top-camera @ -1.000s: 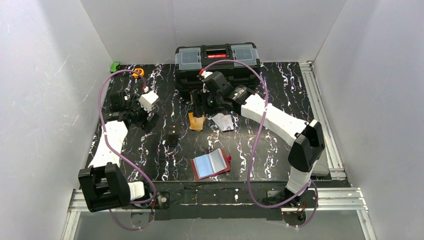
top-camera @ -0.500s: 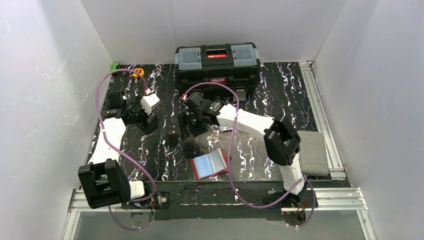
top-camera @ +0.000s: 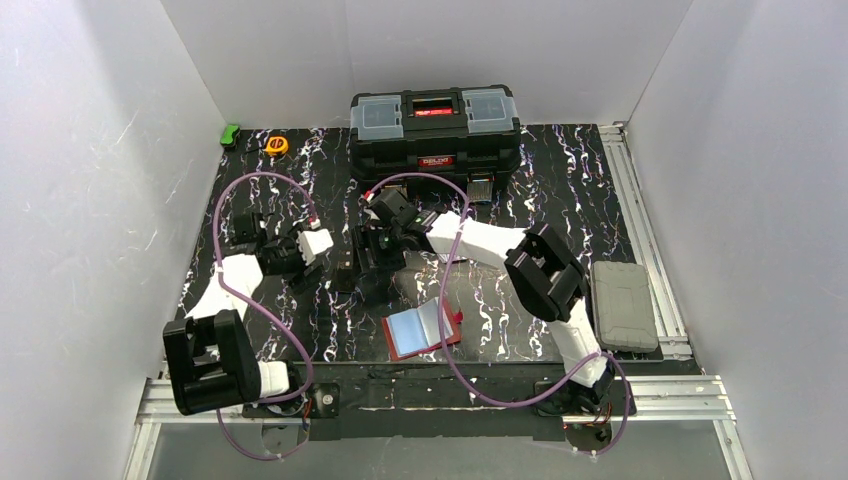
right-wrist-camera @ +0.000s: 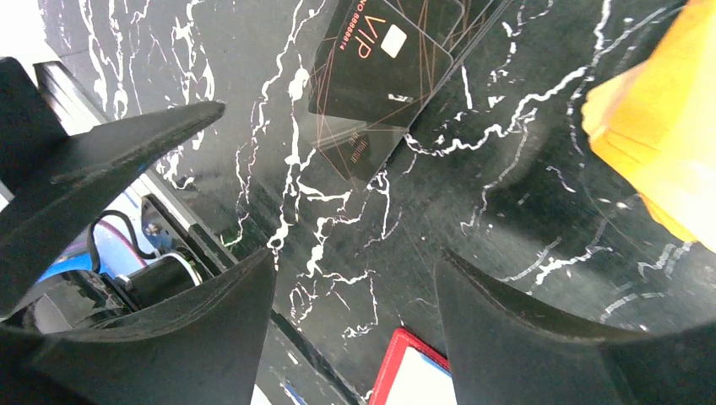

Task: Put the credit cards into the card holder
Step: Pick up the credit card from the center of the board.

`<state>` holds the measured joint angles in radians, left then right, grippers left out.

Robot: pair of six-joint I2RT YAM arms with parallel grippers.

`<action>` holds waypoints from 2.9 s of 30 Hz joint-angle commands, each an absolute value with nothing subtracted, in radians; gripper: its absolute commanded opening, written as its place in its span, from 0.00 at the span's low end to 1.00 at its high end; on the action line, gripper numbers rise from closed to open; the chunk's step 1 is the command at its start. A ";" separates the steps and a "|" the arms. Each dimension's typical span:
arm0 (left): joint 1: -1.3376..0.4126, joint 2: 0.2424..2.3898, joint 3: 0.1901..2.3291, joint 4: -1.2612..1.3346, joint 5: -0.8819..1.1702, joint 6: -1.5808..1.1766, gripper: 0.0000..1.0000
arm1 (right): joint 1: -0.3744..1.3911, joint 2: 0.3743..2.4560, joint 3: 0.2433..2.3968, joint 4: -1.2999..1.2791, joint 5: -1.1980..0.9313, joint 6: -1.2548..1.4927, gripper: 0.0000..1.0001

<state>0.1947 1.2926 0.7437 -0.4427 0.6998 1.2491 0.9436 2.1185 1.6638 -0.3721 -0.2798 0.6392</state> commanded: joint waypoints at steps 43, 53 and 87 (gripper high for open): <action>0.116 1.443 0.645 -0.055 0.684 1.256 0.74 | 0.904 2.329 1.661 -0.033 -0.389 0.994 0.60; 0.100 1.438 0.628 -0.055 0.683 1.242 0.74 | 0.904 2.336 1.647 -0.009 -0.409 1.015 0.57; 0.041 1.344 0.627 -0.162 0.638 1.131 0.73 | 0.886 2.181 1.420 0.071 -0.423 1.020 0.57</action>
